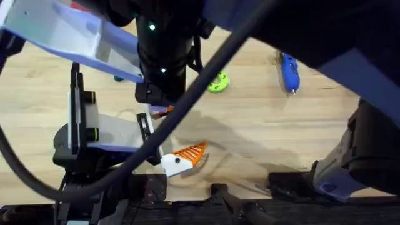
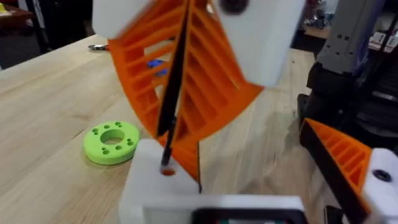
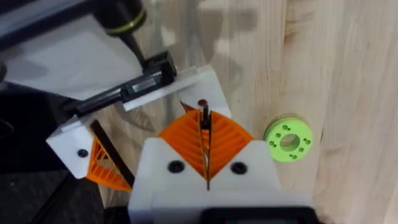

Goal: Pick up the gripper from the table and insert it into the empty holder that is missing its gripper. Then pick up a screw, insert it into the mounting hole, and use the screwdriver to tighten it. Finally, clean up the table by picking up the vegetable and placing it into the bucket.

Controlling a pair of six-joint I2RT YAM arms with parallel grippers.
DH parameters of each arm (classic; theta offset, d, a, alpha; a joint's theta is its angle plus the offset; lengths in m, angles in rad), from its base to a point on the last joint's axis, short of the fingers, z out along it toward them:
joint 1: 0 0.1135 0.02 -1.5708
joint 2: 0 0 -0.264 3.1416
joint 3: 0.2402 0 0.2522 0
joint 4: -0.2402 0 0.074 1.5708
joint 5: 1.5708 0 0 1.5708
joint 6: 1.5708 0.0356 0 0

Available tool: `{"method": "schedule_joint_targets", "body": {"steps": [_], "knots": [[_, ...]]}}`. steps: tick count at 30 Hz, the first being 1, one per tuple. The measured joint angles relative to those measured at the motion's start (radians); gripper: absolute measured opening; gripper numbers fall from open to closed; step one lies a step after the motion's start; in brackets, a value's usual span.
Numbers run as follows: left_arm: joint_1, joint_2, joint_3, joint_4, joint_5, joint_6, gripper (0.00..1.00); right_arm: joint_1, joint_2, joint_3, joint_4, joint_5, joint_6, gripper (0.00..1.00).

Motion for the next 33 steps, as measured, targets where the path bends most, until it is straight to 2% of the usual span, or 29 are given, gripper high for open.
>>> {"method": "schedule_joint_targets", "body": {"steps": [33], "knots": [[0.000, 0.000, 0.000, 0.000, 0.000, 0.000, 0.986, 0.002, 0.033, 0.000, -0.001, -0.007, 0.001, 0.006]]}}
